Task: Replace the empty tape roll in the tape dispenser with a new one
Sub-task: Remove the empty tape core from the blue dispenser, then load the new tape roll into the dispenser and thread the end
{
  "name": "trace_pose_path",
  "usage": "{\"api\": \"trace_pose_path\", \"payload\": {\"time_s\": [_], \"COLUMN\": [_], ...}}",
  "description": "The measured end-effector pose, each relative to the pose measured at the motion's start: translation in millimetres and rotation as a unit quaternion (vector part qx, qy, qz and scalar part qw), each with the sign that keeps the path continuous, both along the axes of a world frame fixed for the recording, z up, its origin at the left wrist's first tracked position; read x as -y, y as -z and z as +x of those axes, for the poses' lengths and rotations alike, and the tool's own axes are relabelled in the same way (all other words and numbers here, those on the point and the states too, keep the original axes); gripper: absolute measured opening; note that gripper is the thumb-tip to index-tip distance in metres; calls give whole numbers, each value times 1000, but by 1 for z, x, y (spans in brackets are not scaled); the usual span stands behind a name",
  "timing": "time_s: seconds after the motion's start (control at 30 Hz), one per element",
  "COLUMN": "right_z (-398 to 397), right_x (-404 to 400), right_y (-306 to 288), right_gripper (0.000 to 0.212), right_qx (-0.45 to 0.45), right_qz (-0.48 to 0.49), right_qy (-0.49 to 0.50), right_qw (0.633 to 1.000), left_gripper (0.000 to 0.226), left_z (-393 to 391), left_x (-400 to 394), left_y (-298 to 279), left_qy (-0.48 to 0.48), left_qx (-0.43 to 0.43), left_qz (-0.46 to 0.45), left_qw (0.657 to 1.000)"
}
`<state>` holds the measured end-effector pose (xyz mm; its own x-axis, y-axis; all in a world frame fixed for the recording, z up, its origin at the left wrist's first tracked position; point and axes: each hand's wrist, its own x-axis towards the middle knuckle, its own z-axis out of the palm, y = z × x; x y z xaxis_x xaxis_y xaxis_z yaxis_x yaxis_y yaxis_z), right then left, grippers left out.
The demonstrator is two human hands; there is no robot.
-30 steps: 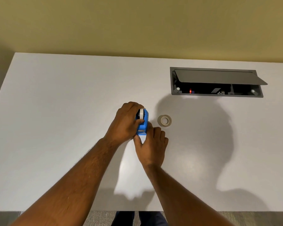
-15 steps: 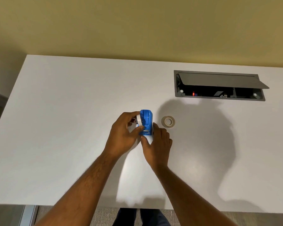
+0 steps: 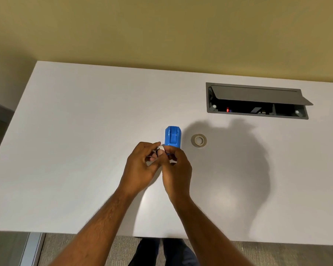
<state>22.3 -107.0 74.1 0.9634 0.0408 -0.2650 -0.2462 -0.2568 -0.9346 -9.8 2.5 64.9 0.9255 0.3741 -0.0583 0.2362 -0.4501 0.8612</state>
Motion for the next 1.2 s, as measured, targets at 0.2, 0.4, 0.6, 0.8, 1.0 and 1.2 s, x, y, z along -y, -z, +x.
{"api": "trace_pose_path", "payload": {"time_s": [0.2,0.4,0.6,0.8,1.0,1.2], "right_z": [-5,-14,-15,-14,-14,-18], "right_x": [-3,-14,-19,-20,-22,-9], "right_y": [5,6,9,9,19,25], "right_gripper": [12,24,22,26,22,17], "right_qx": [-65,-105,-109,-81,-89,-110], "right_qz": [2,0,-24,-52,-75,-82], "right_qy": [27,52,52,4,-21,-17], "right_qw": [998,993,992,995,993,990], "left_gripper": [39,35,35,35,29,23], "left_z": [-11,-20,-20,-24,-9,18], "left_x": [0,0,-3,-9,-25,-44], "left_y": [2,6,7,9,18,30], "left_qy": [-32,-35,-31,-42,-85,-74], "left_qx": [2,4,1,-13,-50,-103], "left_qz": [-1,37,36,13,52,117], "left_qw": [999,999,999,999,994,985]}}
